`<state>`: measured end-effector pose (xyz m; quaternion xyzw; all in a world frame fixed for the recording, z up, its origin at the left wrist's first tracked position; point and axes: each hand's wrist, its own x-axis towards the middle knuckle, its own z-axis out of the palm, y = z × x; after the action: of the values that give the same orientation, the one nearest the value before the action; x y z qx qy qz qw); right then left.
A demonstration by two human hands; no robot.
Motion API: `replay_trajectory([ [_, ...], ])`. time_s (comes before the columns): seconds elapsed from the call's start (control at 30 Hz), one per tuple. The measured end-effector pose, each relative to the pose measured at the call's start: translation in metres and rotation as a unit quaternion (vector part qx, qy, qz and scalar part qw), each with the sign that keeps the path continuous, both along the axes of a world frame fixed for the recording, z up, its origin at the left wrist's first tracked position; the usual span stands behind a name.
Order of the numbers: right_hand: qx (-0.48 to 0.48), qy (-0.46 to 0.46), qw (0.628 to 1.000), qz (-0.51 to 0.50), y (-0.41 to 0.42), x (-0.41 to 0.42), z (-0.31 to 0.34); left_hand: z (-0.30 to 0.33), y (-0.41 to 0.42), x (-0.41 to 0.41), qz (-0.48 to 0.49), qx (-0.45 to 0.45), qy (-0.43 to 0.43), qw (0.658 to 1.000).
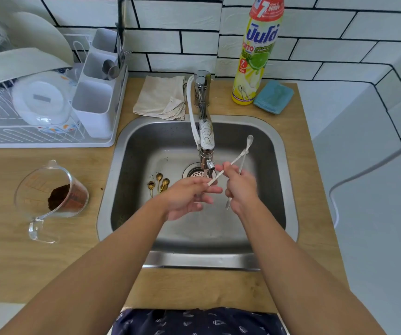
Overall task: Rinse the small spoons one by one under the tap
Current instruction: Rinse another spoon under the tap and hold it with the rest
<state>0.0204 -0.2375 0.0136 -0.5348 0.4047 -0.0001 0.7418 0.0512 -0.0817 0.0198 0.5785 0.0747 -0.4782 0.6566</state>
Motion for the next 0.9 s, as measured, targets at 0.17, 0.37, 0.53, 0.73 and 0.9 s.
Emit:
replay_trajectory([
  [0.17, 0.061, -0.050, 0.994, 0.072, 0.018, -0.004, -0.002, 0.006, 0.003, 0.011, -0.044, 0.106, 0.003, 0.993],
  [0.37, 0.023, -0.050, 0.997, 0.059, 0.011, 0.001, 0.000, 0.002, 0.014, 0.002, -0.080, 0.167, -0.122, 0.975],
  [0.53, 0.016, -0.029, 0.989, 0.142, 0.029, -0.012, -0.011, 0.007, 0.015, -0.010, -0.050, 0.142, -0.098, 0.984],
  [0.73, 0.017, 0.000, 0.996, 0.083, 0.023, -0.009, -0.013, 0.005, 0.026, -0.020, -0.070, 0.155, -0.097, 0.981],
  [0.9, -0.017, -0.013, 0.986, 0.164, 0.029, -0.016, -0.014, 0.006, 0.028, -0.019, -0.081, 0.183, -0.122, 0.972],
])
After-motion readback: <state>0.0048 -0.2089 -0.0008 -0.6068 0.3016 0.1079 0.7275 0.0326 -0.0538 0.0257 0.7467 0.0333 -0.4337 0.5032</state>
